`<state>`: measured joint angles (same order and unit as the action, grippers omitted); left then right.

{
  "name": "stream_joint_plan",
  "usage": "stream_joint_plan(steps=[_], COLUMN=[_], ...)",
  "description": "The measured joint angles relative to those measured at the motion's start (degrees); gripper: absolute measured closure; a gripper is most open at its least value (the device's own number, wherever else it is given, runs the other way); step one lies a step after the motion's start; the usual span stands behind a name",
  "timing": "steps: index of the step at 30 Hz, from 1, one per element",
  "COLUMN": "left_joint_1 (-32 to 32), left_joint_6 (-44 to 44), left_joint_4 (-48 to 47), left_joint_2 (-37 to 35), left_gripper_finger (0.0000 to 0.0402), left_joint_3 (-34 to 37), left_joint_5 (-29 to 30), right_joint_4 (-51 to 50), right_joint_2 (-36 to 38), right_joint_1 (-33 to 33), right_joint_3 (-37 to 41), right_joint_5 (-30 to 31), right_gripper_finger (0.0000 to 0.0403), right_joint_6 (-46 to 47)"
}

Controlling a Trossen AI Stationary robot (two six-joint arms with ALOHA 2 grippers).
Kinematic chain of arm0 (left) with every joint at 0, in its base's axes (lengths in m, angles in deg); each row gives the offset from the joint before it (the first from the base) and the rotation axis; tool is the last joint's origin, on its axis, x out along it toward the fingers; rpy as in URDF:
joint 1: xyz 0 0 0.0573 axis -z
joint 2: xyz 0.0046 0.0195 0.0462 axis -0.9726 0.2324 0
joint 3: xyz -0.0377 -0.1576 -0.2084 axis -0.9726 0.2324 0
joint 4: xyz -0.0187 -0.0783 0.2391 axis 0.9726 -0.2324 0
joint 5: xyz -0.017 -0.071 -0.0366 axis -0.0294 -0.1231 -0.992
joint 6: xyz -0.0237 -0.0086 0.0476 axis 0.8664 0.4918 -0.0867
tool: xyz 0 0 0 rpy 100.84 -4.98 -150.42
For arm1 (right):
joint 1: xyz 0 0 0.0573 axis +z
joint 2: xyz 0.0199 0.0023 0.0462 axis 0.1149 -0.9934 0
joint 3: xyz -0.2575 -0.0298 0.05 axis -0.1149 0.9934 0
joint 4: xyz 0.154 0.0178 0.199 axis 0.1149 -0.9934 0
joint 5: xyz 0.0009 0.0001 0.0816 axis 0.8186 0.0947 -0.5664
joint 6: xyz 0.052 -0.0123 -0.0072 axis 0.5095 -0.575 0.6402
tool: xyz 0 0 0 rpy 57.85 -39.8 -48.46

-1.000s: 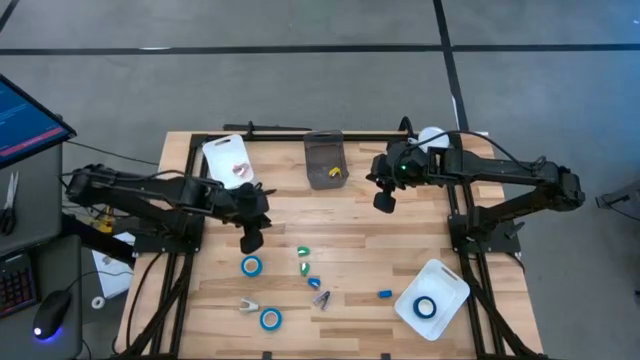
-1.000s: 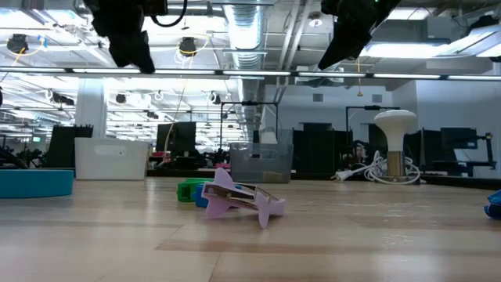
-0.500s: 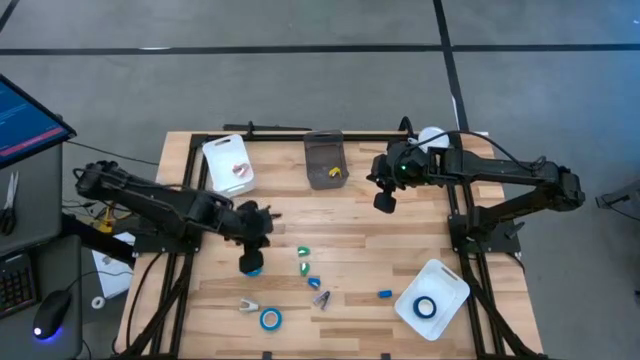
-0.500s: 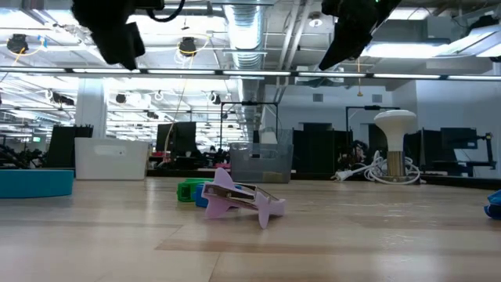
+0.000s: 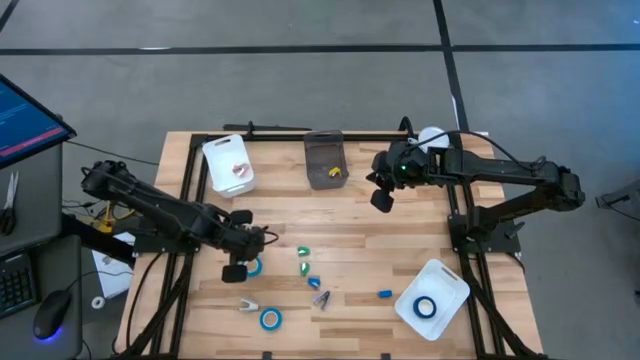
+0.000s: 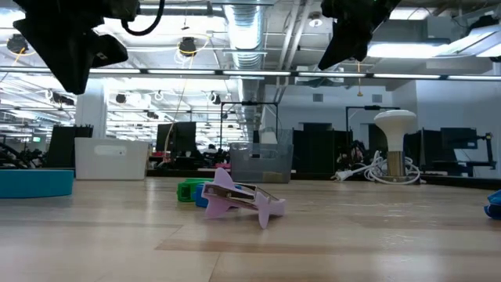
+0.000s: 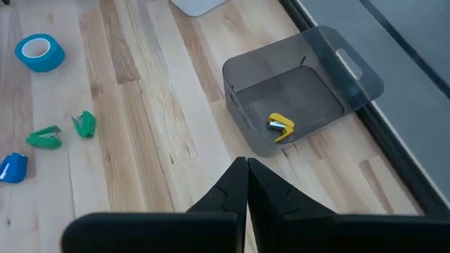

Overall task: Pick and place Stapler, Stapler remover, tape
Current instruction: Put the top light blue tape into the bottom white bin

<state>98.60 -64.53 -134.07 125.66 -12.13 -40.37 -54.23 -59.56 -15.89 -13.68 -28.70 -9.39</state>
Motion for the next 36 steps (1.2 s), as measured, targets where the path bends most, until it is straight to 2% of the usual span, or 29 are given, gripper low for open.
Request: stream_joint_plan(steps=[13,21,29,36], left_joint_1=[0.1,0.1,0.1,0.1], left_joint_6=[-1.7,-1.6,-1.6,-1.5], left_joint_4=[1.6,9.0,11.0,19.7], left_joint_2=[0.0,0.1,0.1,0.1], left_gripper_finger=[0.0290,0.0268,0.0253,0.0230], left_joint_3=[4.3,10.1,13.0,15.8], left_joint_5=[0.1,0.2,0.2,0.2], right_joint_4=[0.0,0.0,0.0,0.0], right_joint_2=[0.0,0.0,0.0,0.0], right_joint_1=[1.4,1.4,1.4,1.4], right_joint_3=[0.0,0.0,0.0,0.0], right_joint_5=[0.1,0.1,0.3,0.2], right_gripper_finger=[0.0402,0.0402,0.0402,0.0402], right_joint_6=[1.1,1.1,1.2,1.2])
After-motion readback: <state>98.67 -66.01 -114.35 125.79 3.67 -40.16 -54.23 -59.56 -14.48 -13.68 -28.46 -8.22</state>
